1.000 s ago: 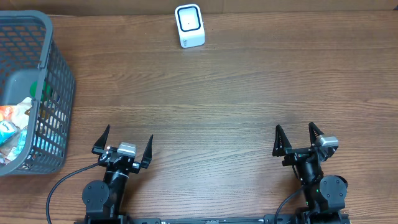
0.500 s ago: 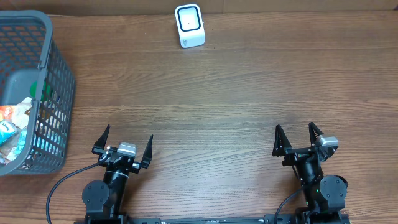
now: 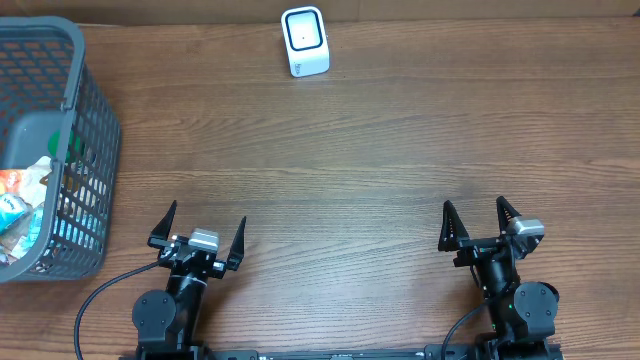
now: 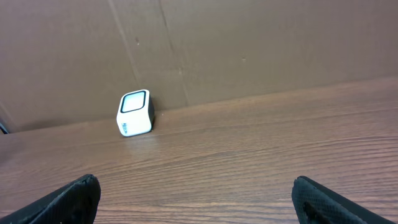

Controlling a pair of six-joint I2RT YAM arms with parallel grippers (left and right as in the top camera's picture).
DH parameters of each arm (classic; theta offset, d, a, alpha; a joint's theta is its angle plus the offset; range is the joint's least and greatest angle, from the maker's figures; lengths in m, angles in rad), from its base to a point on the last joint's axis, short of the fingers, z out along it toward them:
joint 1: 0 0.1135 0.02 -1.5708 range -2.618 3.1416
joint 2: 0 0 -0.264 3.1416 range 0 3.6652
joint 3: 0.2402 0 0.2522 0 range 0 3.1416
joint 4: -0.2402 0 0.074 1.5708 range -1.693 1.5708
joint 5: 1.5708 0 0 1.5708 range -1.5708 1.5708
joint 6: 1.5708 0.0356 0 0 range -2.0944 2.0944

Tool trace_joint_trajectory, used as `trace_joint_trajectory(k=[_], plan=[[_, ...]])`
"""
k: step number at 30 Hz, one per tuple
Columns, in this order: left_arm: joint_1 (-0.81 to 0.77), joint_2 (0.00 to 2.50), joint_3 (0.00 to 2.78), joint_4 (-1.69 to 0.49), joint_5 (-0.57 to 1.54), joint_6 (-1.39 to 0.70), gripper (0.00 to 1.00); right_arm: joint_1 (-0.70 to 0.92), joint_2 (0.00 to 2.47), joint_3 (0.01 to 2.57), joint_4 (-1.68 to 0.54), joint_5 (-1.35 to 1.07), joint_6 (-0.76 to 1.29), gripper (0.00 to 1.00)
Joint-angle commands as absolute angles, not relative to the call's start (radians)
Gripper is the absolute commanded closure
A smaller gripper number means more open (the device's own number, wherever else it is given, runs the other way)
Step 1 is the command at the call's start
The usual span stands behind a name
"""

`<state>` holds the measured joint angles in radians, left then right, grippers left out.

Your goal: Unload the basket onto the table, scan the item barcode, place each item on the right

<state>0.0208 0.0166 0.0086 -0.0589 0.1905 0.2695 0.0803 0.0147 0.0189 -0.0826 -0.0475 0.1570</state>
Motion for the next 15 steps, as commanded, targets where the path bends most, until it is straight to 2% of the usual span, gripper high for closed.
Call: trace_joint_trajectory(k=[1, 15], plan=[[0.019, 0.006, 0.005, -0.052, 0.208, 0.292, 0.0, 0.085, 0.003, 0.008, -0.08, -0.045, 0.159, 0.0], [0.019, 0.006, 0.071, -0.064, 0.212, 0.175, 0.0, 0.085, 0.003, 0.008, -0.08, -0.045, 0.159, 0.0]])
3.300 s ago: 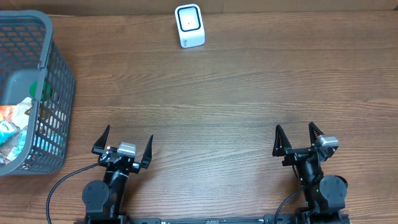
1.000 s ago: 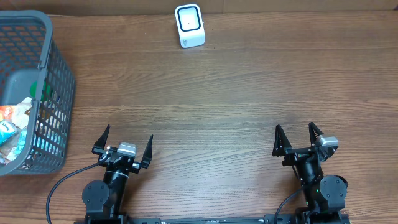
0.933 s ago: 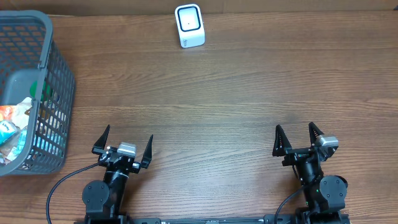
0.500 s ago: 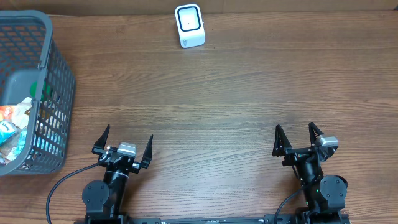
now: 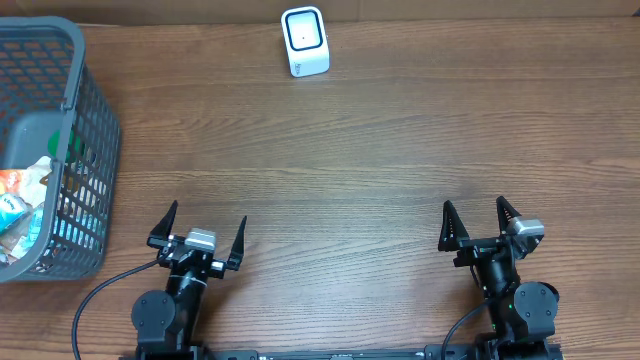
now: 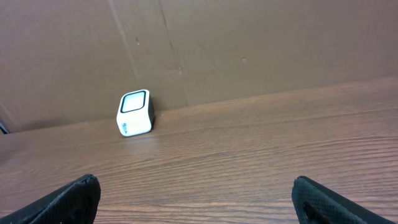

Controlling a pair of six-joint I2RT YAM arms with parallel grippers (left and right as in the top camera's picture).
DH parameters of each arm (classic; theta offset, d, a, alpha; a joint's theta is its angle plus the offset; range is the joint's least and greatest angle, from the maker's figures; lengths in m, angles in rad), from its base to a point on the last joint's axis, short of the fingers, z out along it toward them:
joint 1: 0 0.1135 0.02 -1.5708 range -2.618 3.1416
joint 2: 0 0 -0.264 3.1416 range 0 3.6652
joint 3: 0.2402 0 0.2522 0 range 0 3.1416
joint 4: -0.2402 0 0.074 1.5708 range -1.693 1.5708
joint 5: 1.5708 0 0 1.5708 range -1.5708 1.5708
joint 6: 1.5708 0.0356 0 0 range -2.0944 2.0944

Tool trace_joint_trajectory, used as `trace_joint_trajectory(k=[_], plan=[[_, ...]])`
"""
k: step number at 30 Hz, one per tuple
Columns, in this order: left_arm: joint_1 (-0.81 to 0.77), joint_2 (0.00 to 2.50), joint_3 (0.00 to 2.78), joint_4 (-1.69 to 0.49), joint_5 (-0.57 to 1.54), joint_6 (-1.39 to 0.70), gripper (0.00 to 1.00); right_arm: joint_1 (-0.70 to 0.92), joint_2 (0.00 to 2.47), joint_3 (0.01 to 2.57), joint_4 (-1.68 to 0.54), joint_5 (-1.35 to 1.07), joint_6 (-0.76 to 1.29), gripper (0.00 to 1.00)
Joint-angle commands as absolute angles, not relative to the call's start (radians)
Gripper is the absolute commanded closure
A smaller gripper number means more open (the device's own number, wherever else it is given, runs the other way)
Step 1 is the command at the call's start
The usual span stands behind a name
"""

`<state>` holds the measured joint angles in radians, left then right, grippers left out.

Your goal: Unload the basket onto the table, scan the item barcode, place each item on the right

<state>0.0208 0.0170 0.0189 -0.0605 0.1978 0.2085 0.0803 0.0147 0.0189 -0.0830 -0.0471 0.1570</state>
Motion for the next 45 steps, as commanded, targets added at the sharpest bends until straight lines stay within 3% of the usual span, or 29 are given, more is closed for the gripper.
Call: trace_joint_trajectory(k=[1, 16, 31, 36, 45], plan=[[0.019, 0.006, 0.089, -0.078, 0.212, 0.173, 0.0, 0.085, 0.003, 0.008, -0.08, -0.045, 0.159, 0.0], [0.019, 0.316, 0.549, -0.334, 0.212, 0.044, 0.0, 0.085, 0.003, 0.008, -0.08, -0.045, 0.16, 0.0], [0.019, 0.934, 1.454, -0.894, 0.347, 0.036, 0.0, 0.085, 0.003, 0.008, -0.08, -0.045, 0.16, 0.0], [0.019, 1.104, 1.778, -1.012, 0.495, 0.037, 0.0, 0.085, 0.003, 0.008, -0.08, -0.045, 0.159, 0.0], [0.019, 1.171, 1.868, -1.091, 0.6, 0.037, 0.0, 0.085, 0.003, 0.008, -0.08, -0.045, 0.16, 0.0]])
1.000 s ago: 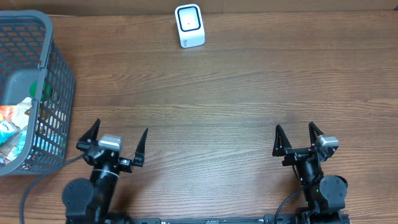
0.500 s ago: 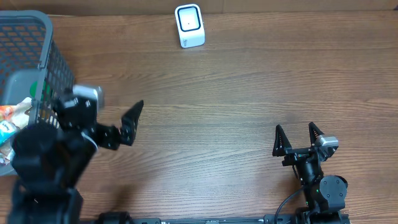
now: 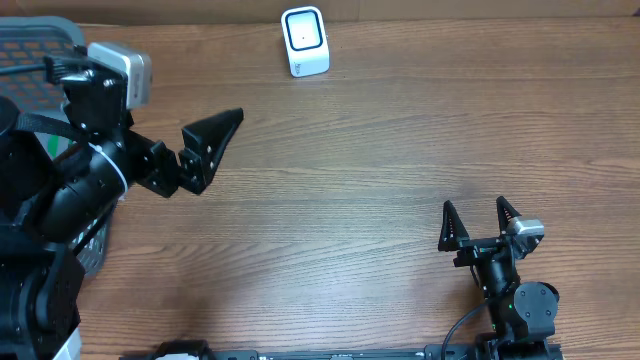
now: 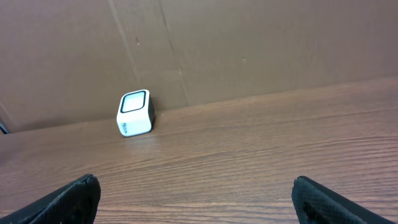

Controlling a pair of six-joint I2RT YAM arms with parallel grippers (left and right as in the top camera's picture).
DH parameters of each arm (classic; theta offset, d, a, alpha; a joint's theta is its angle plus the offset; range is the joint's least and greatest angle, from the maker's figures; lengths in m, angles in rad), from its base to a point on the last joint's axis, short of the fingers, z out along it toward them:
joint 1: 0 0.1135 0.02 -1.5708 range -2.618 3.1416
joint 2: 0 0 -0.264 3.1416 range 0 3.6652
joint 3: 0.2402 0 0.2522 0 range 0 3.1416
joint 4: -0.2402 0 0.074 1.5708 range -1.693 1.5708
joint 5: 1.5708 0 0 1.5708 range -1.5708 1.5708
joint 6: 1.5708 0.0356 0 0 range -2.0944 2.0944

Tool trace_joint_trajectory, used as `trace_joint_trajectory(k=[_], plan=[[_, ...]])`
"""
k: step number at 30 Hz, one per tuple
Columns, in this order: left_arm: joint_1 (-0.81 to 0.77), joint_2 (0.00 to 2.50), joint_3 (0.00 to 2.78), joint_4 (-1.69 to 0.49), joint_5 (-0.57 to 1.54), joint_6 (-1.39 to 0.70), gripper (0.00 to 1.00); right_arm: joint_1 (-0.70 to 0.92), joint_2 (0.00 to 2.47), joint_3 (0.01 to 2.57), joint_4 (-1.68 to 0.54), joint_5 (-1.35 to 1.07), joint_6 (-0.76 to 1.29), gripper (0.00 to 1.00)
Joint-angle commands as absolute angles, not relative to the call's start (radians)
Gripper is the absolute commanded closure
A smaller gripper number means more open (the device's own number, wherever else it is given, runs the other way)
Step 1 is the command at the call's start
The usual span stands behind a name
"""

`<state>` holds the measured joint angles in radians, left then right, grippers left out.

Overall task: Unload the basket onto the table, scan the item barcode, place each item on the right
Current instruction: 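Raise the left gripper and move it over the grey basket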

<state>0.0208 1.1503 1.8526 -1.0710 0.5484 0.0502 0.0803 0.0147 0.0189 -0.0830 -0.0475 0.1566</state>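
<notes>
The white barcode scanner point(image 3: 304, 42) stands at the table's far edge, also seen in the right wrist view as a small scanner point(image 4: 134, 113) against the cardboard wall. My left arm is raised high beside the grey mesh basket point(image 3: 30, 28), covering most of it. My left gripper point(image 3: 160, 75) looks open, with only one black finger point(image 3: 213, 131) showing, spread far out and empty. The items in the basket are hidden by the arm. My right gripper point(image 3: 478, 222) rests open and empty near the front right edge, its tips framing bare wood in the right gripper point(image 4: 199, 199) view.
A brown cardboard wall point(image 4: 249, 43) stands behind the wooden table point(image 3: 380, 150). The basket sits at the far left edge.
My left arm has gone from resting low at the front left to standing high over the left side beside the basket. The right arm and the scanner are unchanged.
Both arms rested open at the front edge at the first two moments, with packaged items visible in the basket. Now the left arm is lifted and turned toward the basket, hiding its contents. The right arm stayed still.
</notes>
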Motion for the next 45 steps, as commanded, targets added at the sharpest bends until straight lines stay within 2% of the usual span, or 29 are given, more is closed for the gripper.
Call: trace_joint_trajectory(k=[1, 6, 11, 22, 24, 26, 32, 45], plan=[[0.019, 1.173, 1.868, -1.102, 0.6, 0.037, 0.0, 0.085, 0.003, 0.008, -0.08, -0.045, 0.16, 0.0], [0.022, 1.183, 1.869, -1.113, 0.575, 0.035, 0.0, 0.085, 0.003, 0.008, -0.08, -0.045, 0.16, 0.0], [0.127, 1.198, 1.912, -1.098, 0.35, -0.163, 0.0, 0.085, 0.003, 0.008, -0.08, -0.046, 0.159, 0.0], [0.757, 1.353, 2.001, -1.203, 0.323, -0.458, 0.0, 0.085, 0.003, 0.008, -0.08, -0.046, 0.16, 0.0], [0.839, 1.394, 1.998, -1.25, 0.312, -0.477, 0.07, 0.085, 0.003, 0.008, -0.08, -0.045, 0.159, 0.0], [0.894, 1.443, 1.998, -1.313, 0.256, -0.514, 0.18, 0.085, 0.003, 0.008, -0.08, -0.045, 0.16, 0.0], [0.931, 1.582, 1.998, -1.435, 0.062, -0.561, 0.2, 0.085, 0.003, 0.008, -0.08, -0.045, 0.16, 0.0], [0.917, 1.793, 1.998, -1.458, 0.04, -0.493, 0.2, 0.085, 0.003, 0.008, -0.08, -0.045, 0.159, 0.0]])
